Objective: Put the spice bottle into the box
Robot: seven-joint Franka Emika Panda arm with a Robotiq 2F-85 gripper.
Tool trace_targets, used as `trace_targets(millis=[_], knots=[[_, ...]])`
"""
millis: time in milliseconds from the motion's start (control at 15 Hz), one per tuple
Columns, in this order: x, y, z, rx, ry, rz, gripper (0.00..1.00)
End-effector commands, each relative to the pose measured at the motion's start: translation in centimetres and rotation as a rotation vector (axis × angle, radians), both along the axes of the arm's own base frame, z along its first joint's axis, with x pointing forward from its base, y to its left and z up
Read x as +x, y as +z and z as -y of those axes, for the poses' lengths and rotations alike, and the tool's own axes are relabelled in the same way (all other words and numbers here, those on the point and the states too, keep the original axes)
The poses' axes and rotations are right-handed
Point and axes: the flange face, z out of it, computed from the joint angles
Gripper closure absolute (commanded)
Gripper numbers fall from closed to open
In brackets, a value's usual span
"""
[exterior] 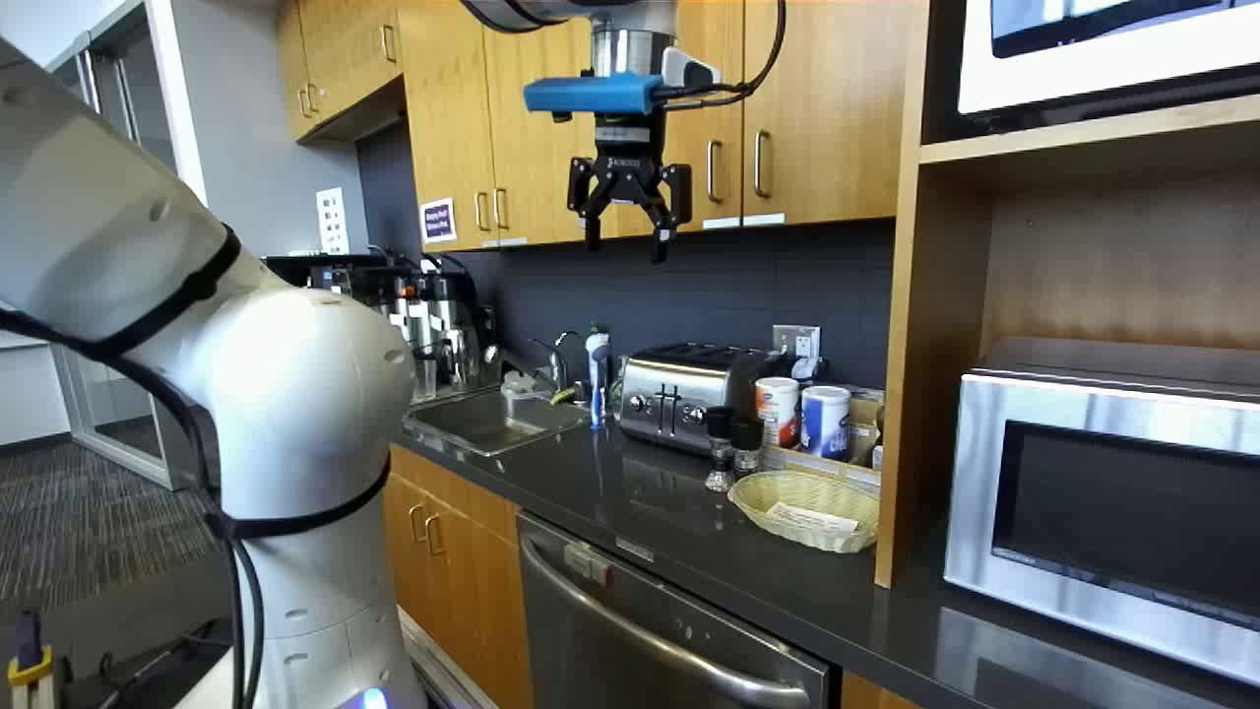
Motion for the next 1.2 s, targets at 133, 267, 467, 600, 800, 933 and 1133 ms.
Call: trace_targets(millis=[133,267,467,600,800,933,1133], knots=[[0.0,0.0,0.0,0.0,0.0,0.0,0.0],[0.0,0.0,0.0,0.0,0.0,0.0,0.0],[0.0,0.0,0.0,0.0,0.0,0.0,0.0],[0.0,0.0,0.0,0.0,0.0,0.0,0.0],[0.4,0.3,-0.2,0.0,-0.016,0.016,0.0],[0.9,-0.3,-1.0,-0.017,0.003,0.005,0.0],[1.2,-1.9,-2.3,-0.056,0.035,-0.038,0.0]])
